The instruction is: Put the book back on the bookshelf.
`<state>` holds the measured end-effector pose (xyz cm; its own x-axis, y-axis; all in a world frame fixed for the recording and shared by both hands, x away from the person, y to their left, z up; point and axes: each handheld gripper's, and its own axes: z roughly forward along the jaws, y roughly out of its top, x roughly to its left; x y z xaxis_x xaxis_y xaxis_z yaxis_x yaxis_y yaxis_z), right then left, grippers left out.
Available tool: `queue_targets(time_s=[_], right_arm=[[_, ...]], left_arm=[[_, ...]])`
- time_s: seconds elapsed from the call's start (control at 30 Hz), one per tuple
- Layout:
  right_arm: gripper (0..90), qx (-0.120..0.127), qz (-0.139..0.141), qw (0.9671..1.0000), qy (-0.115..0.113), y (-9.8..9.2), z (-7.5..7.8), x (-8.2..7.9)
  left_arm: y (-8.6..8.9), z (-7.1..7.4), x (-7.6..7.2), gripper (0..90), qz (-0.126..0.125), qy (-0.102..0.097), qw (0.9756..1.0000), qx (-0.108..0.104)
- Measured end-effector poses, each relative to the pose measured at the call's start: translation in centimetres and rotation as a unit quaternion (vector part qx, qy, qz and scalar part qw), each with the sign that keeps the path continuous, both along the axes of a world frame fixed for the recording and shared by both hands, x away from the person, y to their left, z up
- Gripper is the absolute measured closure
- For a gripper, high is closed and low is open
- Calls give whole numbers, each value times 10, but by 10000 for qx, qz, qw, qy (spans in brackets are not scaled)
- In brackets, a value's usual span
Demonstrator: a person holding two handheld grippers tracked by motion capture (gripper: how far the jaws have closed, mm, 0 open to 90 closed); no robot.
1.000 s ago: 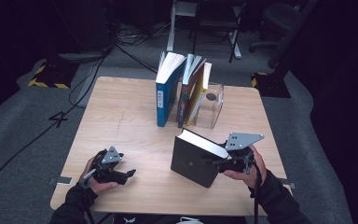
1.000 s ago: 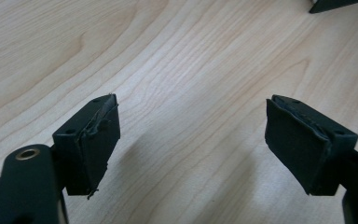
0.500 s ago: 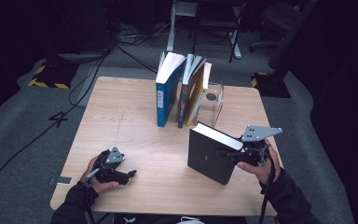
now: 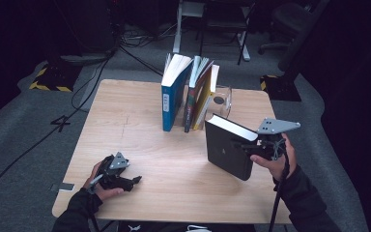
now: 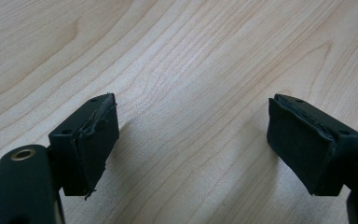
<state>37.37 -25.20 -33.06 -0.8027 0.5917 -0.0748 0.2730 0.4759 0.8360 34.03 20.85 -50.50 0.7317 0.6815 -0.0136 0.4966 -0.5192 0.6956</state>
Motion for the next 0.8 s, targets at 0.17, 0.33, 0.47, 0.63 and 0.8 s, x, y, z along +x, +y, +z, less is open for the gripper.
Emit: queue_targets(time_s=[0.17,0.33,0.47,0.63,0.8], right_arm=[[542,-39,-173,9998,-97,4,10,11],[542,0,-571,9983,-131,4,14,25],[542,-12,-944,9953,-205,2,13,35],[541,153,-1195,9925,-192,-2,12,47],[541,323,-1346,9902,-156,3,9,56]], left_arm=[[0,0,0,171,5,2,10000,0],[0,0,0,171,11,4,10000,-2],[0,0,0,170,-1,1,10000,4],[0,0,0,170,1,1,10000,6],[0,0,0,171,11,2,10000,6]])
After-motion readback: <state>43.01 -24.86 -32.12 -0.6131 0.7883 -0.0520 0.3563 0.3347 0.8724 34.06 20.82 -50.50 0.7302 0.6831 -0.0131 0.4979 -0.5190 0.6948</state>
